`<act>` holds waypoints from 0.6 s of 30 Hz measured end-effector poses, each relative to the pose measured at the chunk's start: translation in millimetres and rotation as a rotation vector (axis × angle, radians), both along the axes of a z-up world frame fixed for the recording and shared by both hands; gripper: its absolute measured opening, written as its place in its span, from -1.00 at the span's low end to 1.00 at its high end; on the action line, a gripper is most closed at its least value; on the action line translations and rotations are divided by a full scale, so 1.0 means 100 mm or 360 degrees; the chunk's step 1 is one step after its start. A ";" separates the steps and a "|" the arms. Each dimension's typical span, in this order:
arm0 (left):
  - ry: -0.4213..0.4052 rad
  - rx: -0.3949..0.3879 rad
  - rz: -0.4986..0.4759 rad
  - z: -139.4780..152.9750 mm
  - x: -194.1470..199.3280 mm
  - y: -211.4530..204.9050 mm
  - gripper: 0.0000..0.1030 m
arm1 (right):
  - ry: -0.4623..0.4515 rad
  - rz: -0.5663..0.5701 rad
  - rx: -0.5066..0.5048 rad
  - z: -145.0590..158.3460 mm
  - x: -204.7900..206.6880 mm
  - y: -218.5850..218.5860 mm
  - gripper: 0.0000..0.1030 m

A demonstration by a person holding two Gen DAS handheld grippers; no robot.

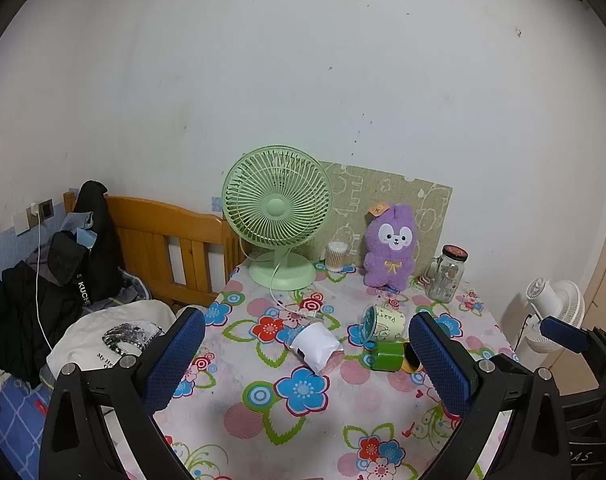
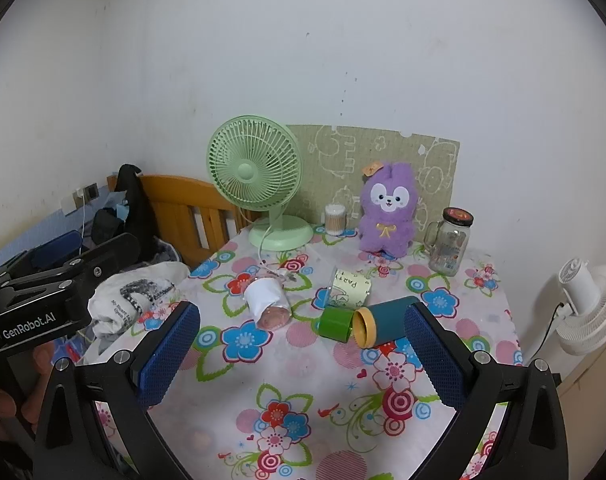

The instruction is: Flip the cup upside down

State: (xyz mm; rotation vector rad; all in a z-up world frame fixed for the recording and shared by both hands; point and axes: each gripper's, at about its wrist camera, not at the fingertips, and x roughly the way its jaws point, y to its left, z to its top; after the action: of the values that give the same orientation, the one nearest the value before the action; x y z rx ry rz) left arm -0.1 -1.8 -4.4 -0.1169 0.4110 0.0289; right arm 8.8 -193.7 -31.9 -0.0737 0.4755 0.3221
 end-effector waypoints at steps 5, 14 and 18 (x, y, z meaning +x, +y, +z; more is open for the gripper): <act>0.0007 -0.0006 0.0005 -0.03 0.02 0.01 1.00 | 0.0004 0.0004 -0.0004 -0.01 0.01 0.01 1.00; 0.0031 -0.0013 0.0011 -0.08 0.05 0.04 1.00 | 0.0022 0.0016 -0.0020 -0.05 0.04 0.05 1.00; 0.0054 -0.0016 0.0019 -0.13 0.07 0.06 0.99 | 0.0035 0.0028 -0.0033 -0.08 0.06 0.09 1.00</act>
State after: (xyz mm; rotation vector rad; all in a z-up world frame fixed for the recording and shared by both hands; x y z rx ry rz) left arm 6.7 4.5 -17.7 -0.1292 0.4445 0.0408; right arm 14.9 -184.3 -39.6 -0.0943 0.5003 0.3355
